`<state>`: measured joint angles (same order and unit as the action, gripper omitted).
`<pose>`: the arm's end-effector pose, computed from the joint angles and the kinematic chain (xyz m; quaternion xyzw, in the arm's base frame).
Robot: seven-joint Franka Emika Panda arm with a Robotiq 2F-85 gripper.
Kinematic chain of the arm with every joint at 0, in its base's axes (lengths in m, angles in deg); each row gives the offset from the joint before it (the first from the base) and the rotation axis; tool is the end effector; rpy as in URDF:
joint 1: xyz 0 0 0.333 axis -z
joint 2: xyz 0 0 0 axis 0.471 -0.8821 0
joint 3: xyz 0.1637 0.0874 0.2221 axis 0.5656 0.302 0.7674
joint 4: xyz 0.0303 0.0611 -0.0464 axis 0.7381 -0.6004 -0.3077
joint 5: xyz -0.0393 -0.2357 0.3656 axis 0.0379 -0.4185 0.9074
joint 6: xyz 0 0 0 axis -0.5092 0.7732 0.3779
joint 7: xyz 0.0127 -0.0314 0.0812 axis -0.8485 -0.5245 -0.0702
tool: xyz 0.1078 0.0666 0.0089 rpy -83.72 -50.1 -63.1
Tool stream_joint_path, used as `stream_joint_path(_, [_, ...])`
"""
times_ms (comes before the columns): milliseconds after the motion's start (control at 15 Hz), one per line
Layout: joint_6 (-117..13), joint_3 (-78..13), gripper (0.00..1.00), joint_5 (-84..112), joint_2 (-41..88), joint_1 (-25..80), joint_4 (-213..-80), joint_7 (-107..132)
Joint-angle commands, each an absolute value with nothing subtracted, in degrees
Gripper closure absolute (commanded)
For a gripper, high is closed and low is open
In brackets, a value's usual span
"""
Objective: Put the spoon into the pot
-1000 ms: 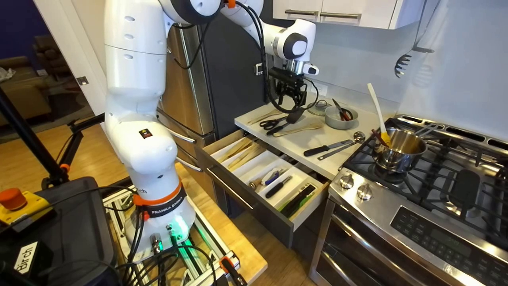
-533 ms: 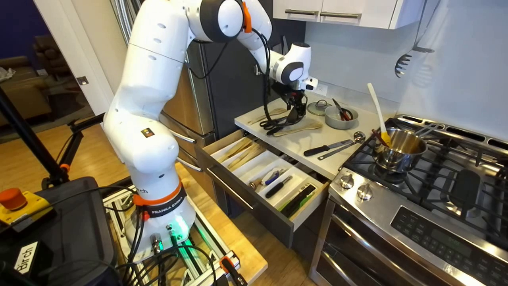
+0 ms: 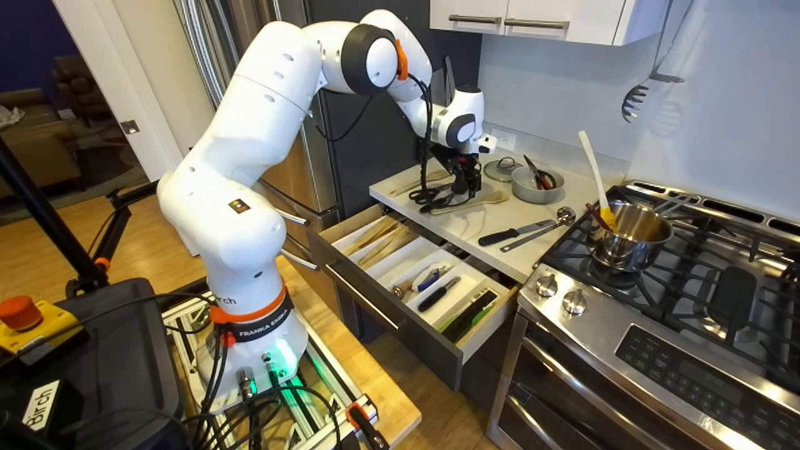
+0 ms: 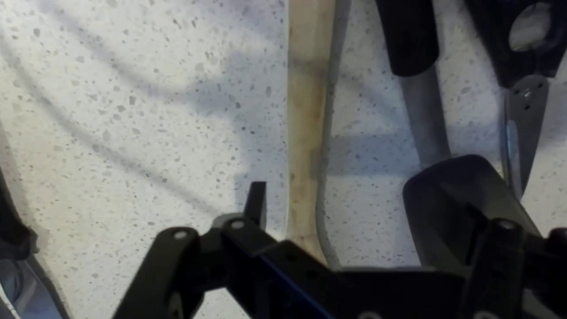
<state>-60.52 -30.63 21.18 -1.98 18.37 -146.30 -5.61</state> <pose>0.7185 0.1004 0.1408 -0.9847 0.1548 -0.0725 0.0336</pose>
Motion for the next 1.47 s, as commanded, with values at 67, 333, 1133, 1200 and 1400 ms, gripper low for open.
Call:
stream_joint_path(67, [-57.1, -30.5, 0.34, 21.7, -6.2, 19.6, -141.9, -4.8])
stream_joint_path(333, [-56.0, -30.3, 0.64, 21.6, -8.5, 19.8, -140.2, -4.5])
stream_joint_path(1133, [-63.0, -19.9, 0.94, 34.4, 4.5, 28.8, -151.5, 8.9])
stream_joint_path(1200, [-64.0, -17.7, 0.94, 37.7, 6.4, 30.9, -153.3, 12.1])
stream_joint_path(1400, [-68.7, -10.6, 0.94, 50.4, 10.4, 37.0, -158.0, 22.5])
